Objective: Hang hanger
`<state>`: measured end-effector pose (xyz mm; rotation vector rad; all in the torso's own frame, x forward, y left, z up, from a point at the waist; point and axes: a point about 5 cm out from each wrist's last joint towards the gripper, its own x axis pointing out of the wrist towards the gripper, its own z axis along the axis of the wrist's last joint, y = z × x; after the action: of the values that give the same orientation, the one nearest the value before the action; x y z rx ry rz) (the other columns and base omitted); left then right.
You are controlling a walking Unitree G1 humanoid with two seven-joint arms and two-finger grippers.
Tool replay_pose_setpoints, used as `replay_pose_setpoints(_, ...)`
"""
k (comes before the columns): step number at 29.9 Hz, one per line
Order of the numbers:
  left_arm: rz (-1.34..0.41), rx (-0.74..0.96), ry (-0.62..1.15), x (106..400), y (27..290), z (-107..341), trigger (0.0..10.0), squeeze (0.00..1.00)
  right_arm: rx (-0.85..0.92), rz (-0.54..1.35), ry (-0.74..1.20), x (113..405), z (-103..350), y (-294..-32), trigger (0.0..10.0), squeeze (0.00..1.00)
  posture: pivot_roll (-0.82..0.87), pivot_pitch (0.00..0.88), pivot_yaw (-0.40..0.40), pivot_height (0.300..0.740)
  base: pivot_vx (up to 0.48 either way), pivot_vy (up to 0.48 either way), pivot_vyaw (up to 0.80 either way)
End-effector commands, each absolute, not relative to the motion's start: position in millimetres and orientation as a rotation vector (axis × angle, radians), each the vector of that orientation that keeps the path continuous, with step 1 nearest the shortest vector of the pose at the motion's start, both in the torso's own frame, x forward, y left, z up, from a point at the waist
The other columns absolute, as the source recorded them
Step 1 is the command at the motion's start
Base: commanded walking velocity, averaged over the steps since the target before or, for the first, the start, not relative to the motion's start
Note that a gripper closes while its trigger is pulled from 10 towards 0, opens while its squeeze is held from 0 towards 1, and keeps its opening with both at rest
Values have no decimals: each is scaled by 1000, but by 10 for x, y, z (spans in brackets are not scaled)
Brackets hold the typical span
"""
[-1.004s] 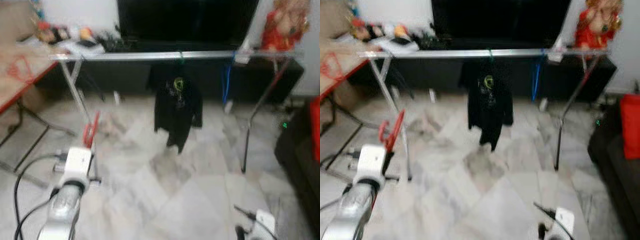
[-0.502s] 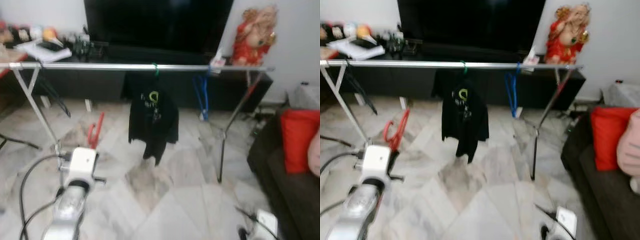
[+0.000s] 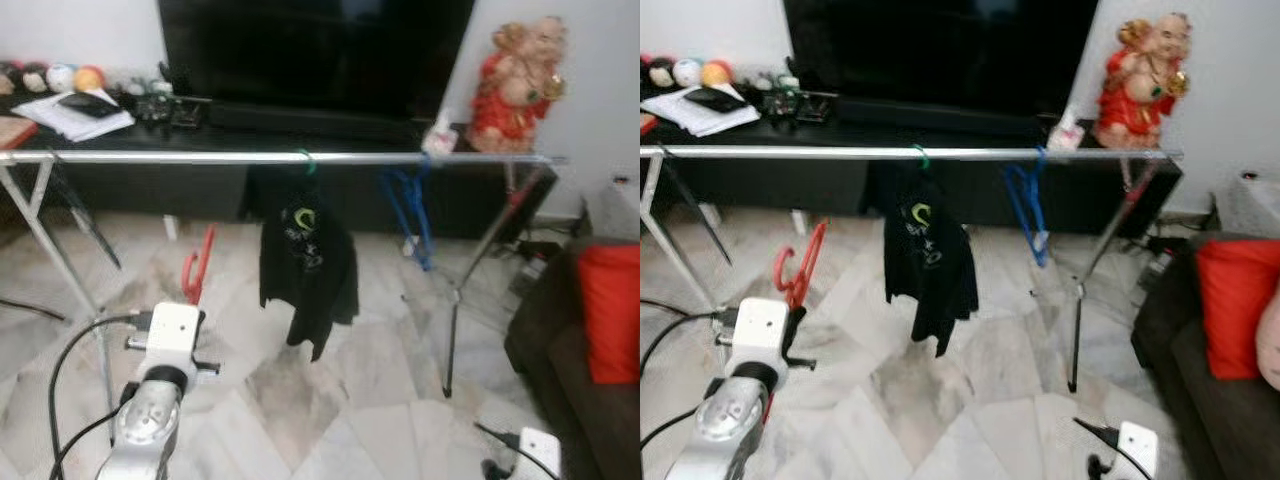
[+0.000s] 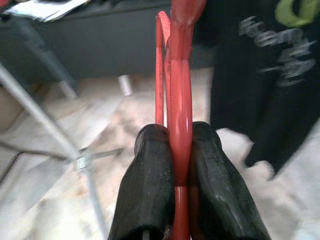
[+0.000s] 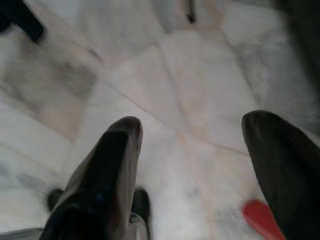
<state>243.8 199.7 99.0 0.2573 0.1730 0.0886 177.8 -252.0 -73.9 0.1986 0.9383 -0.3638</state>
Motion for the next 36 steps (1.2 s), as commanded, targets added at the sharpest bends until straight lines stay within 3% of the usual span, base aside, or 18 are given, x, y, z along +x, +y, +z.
replay_pose_setpoints(1, 73, 258, 144, 2453, 1924, 1045, 10000, 0, 197, -401, 949, 1703, -746, -2609, 10000, 0, 128, 0, -101, 740, 341, 0, 0)
replay_pose_setpoints(17, 60, 268, 141, 2469, 1935, 1062, 10000, 0, 191, -346, 969, 1710, -783, -2480, 10000, 0, 136, 0, -85, 740, 338, 0, 0)
replay_pose_setpoints(36, 59, 271, 145, 2480, 1951, 1078, 10000, 0, 95, -209, 1063, 1578, -872, -2360, 10000, 0, 134, 0, -75, 740, 339, 0, 210)
